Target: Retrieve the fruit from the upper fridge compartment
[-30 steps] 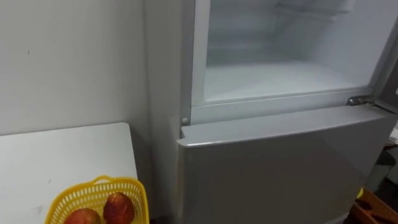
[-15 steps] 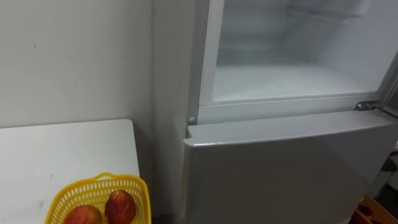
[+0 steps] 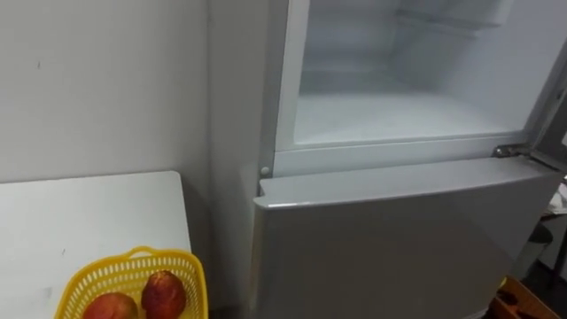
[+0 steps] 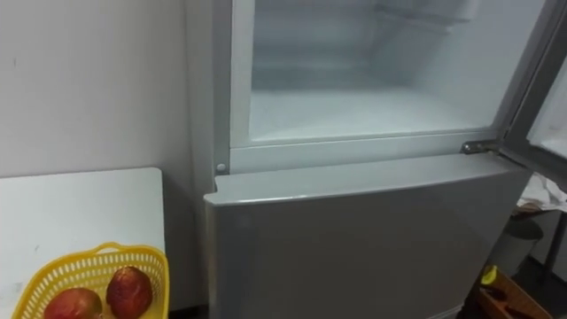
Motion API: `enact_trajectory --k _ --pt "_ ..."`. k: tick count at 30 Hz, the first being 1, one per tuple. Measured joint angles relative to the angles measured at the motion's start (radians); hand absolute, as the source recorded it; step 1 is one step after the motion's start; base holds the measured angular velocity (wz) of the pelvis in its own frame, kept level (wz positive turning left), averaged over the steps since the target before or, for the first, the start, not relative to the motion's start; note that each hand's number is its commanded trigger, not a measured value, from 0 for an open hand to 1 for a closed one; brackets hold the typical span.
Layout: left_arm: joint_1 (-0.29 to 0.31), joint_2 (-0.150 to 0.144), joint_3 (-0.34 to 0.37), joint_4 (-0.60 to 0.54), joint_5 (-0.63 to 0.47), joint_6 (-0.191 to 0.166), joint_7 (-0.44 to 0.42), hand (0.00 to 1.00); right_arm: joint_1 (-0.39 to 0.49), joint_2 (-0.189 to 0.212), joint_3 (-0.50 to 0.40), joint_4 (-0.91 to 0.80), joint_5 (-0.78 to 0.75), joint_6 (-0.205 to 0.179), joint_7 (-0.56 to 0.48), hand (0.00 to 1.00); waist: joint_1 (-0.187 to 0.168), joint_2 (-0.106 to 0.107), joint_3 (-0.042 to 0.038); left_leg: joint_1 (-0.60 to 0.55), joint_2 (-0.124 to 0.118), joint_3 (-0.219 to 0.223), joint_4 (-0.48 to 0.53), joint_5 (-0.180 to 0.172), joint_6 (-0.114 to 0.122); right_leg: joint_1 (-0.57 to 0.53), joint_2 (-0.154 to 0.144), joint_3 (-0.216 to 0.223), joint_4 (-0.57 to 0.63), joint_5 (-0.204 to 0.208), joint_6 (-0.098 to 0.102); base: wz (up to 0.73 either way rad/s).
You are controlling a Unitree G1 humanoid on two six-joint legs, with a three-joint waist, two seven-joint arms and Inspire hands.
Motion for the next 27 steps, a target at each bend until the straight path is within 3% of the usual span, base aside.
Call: enact_trajectory --k 11,15,20,25,27 --pt "0.001 -0.003 0.061 0.012 0.000 -0.018 0.000 0.00 -0.058 -0.001 -0.001 -0.003 0.003 0.000 -0.002 0.00 -0.019 -0.004 0.0000 0.000 -0.004 -0.002 -0.004 0.001 -0.001 -0.001 0.000 0.000 0.001 -0.002 0.000 0.00" --pt "0.001 -0.010 0.068 0.029 -0.001 -0.017 -0.001 0.00 -0.100 -0.001 0.002 -0.006 -0.031 0.000 -0.002 0.00 -0.028 0.012 -0.0052 0.001 -0.004 -0.001 -0.004 0.001 -0.001 -0.001 0.000 0.000 0.000 -0.002 0.000 0.00" --pt "0.002 -0.031 0.077 0.042 0.000 -0.014 0.000 0.00 -0.100 -0.001 0.002 -0.065 -0.092 0.007 -0.013 0.00 -0.026 0.041 -0.0031 0.002 -0.004 0.002 -0.004 0.001 -0.001 -0.001 0.001 0.003 0.001 -0.002 0.000 -0.01" --pt "-0.005 -0.034 0.075 0.044 0.001 -0.018 -0.001 0.00 -0.088 0.008 0.035 -0.157 -0.236 0.000 -0.073 0.00 -0.018 0.067 0.0056 0.011 -0.004 0.008 -0.005 0.004 -0.006 0.001 0.000 0.003 0.010 -0.006 -0.004 -0.03" --pt "-0.018 -0.032 0.070 0.045 0.001 -0.022 -0.006 0.00 -0.026 0.031 0.068 -0.243 -0.284 -0.002 -0.079 0.00 -0.004 0.070 0.0084 0.018 -0.004 0.015 -0.006 0.007 -0.011 -0.006 0.001 0.017 0.032 -0.015 -0.010 -0.16"
